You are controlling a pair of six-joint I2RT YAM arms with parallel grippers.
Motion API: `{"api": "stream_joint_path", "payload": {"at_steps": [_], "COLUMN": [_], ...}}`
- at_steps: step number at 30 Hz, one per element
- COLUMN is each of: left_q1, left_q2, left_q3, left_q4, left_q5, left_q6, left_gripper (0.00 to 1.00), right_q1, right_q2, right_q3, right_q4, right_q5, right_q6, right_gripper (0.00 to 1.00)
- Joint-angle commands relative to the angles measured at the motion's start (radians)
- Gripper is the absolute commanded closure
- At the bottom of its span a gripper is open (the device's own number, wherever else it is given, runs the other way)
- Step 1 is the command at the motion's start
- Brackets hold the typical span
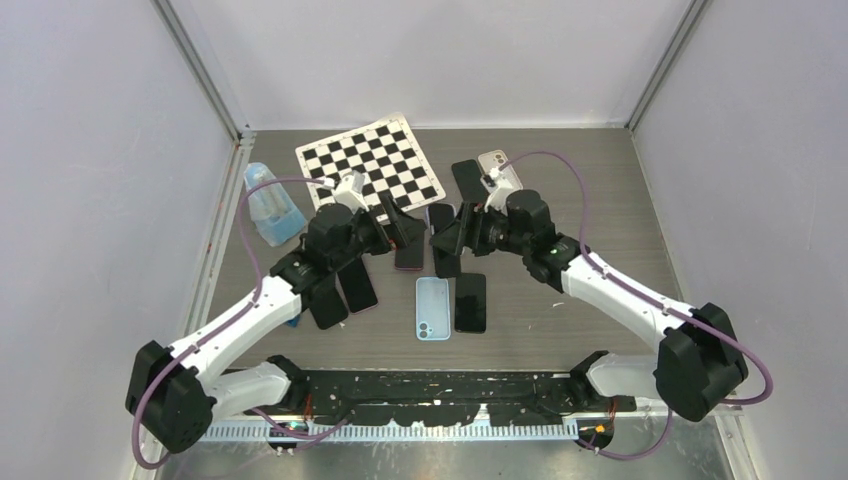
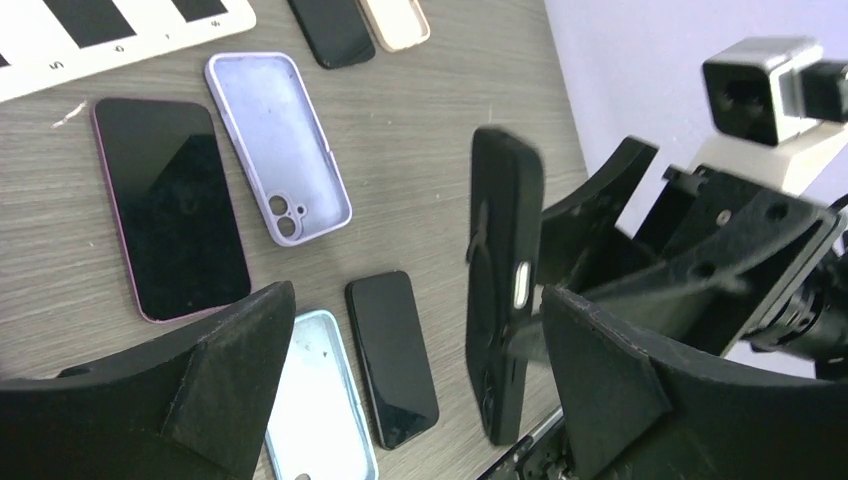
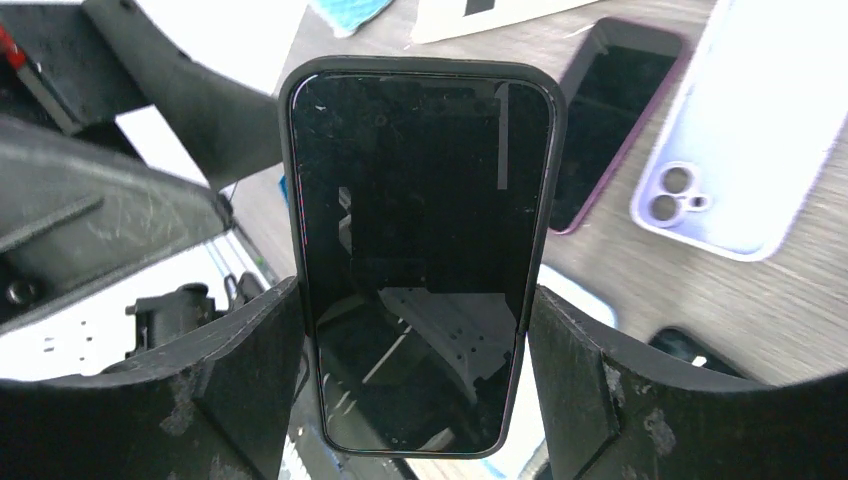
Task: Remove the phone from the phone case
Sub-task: Pick up the phone at the center of the board, then adjust the phone.
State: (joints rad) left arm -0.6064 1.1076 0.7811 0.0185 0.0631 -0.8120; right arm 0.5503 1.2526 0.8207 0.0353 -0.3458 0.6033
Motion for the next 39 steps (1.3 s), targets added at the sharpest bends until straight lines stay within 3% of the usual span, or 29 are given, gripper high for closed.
{"api": "stream_joint_path", "payload": {"at_steps": [1, 7, 13, 22, 28, 29, 31, 32, 34, 39], "left_q1": [0.007, 0.007, 0.007, 0.007, 0.007, 0.007, 0.008, 0.010, 0.027, 0.134], "left_q2": [-0.067, -0.060, 0.002, 0.093, 0.125, 0.127, 0.126, 0.124, 0.125, 0.140], "left_q3": [-0.014, -0.012, 0.040, 0.087, 0.094, 0.097, 0.105, 0.111, 0.126, 0.157], "left_q4": [0.086, 0.082, -0.010, -0.027, -0.039, -0.042, -0.044, -0.047, -0.049, -0.046], "left_q5": [-0.078, -0.102, -0.035, 0.099, 0.133, 0.130, 0.123, 0.123, 0.143, 0.294], "left_q6": [-0.030, -0.038, -0.036, -0.050, -0.060, -0.057, -0.044, -0.034, -0.016, -0.004], "left_gripper": [0.10, 0.17, 0.25, 0.65, 1.00, 1.00, 1.00, 1.00, 1.00, 1.00], "right_q1": [0.078, 0.165, 0.193, 0.198, 0.198, 0.198, 0.197, 0.197, 0.193, 0.148], "right_q2": [0.015, 0.073, 0.097, 0.126, 0.148, 0.151, 0.161, 0.170, 0.172, 0.067], "right_q3": [0.061, 0.126, 0.164, 0.218, 0.237, 0.239, 0.249, 0.258, 0.262, 0.190], "right_q4": [0.137, 0.120, 0.121, 0.043, -0.009, -0.015, -0.059, -0.100, -0.159, -0.128], "right_q5": [-0.024, 0.030, 0.050, 0.037, 0.075, 0.071, 0.033, 0.000, -0.045, -0.170], "right_q6": [-0.020, -0.038, -0.043, -0.064, -0.071, -0.072, -0.101, -0.112, -0.152, -0.176], "right_gripper": [0.58, 0.59, 0.59, 0.60, 0.59, 0.57, 0.43, 0.31, 0.20, 0.12]}}
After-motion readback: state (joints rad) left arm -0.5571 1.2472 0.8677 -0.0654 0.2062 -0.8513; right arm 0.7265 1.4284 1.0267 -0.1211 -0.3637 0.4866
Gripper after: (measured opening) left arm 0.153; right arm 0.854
